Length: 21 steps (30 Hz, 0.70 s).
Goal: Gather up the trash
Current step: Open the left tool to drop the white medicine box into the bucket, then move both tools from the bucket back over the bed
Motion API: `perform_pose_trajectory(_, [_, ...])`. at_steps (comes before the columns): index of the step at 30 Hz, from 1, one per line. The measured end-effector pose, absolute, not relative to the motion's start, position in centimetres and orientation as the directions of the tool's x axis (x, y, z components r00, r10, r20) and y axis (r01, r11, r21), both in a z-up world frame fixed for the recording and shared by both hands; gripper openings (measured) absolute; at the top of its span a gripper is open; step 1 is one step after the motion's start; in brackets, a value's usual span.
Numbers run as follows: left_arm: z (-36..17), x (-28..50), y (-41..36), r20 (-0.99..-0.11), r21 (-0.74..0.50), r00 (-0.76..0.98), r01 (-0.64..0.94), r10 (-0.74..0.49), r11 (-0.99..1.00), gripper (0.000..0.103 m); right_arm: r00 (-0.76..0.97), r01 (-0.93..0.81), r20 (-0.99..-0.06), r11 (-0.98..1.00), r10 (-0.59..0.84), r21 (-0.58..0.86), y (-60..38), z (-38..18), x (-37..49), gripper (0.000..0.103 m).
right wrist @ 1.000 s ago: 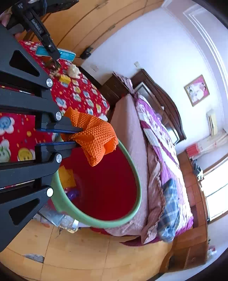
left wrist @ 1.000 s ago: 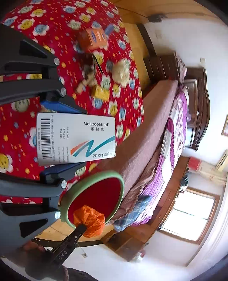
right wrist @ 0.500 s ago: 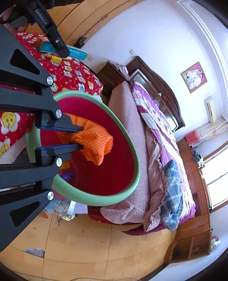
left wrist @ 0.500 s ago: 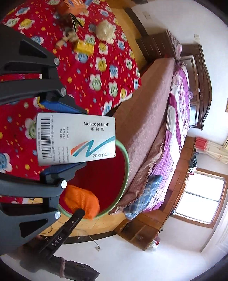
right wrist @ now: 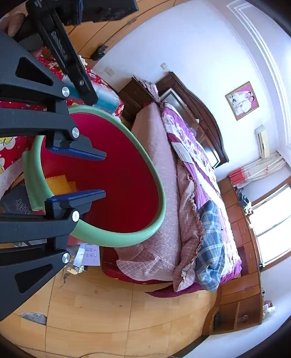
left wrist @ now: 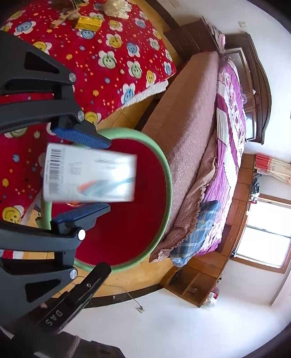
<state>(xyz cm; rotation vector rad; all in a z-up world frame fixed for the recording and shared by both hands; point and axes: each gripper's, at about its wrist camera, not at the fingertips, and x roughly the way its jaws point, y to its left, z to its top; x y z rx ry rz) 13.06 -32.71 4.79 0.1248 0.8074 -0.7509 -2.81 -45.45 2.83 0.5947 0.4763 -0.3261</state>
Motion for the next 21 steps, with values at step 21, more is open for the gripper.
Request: perform_pose_trajectory(21, [5.8, 12.7, -29.3, -0.685, -0.205, 0.479, 0.596, -0.549, 0.776, 0.053, 0.838, 0.405, -0.533, 0.792, -0.120, 0.457, -43.6, 3.2, -2.7, 0.047])
